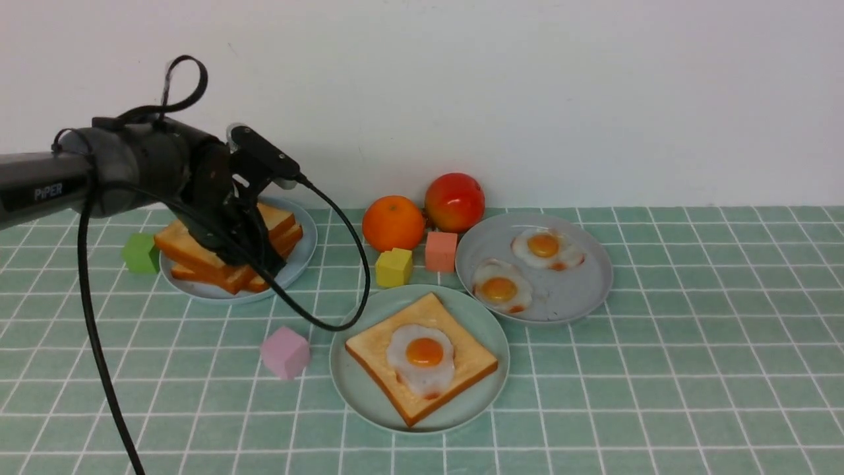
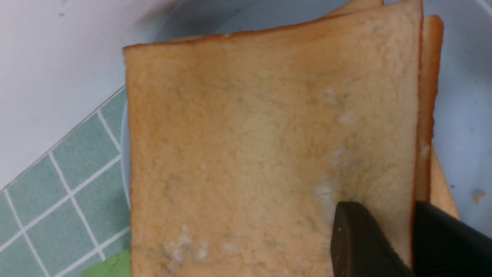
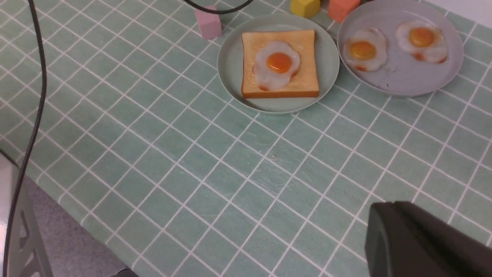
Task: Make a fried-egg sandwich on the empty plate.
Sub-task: Use the left arm to grab a slice of bread, then use the left arm to place a slice of bread on the fried egg in the middle
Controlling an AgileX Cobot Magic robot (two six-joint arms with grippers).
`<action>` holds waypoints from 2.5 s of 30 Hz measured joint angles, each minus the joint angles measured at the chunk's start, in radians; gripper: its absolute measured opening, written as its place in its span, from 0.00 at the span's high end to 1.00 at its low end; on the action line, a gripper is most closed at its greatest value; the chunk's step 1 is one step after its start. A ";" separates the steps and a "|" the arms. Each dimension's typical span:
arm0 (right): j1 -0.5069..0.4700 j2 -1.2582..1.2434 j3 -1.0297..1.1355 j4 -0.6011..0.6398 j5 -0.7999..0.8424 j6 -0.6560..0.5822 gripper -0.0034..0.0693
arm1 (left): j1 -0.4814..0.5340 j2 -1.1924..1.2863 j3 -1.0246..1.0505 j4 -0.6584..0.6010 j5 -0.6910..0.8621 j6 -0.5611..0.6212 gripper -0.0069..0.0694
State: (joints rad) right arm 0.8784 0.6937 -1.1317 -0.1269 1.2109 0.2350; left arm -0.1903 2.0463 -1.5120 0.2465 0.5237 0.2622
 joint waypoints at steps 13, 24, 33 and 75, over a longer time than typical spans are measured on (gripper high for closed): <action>0.000 0.000 0.000 -0.086 0.056 0.000 0.93 | -0.222 -0.294 0.070 -0.160 0.120 0.050 0.74; 0.000 -0.067 0.000 -0.122 0.059 0.000 0.92 | -0.534 -0.205 0.207 -0.108 0.054 0.054 0.74; 0.000 -0.129 0.000 -0.089 0.059 0.000 0.91 | -0.536 -0.171 0.207 -0.060 0.037 -0.017 0.74; 0.000 -0.138 0.000 -0.068 0.059 0.000 0.88 | -0.536 -0.578 0.210 -0.285 0.130 -0.161 0.75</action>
State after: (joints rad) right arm 0.8784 0.5561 -1.1317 -0.1951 1.2701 0.2350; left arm -0.7259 1.4681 -1.3021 -0.0390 0.6540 0.1013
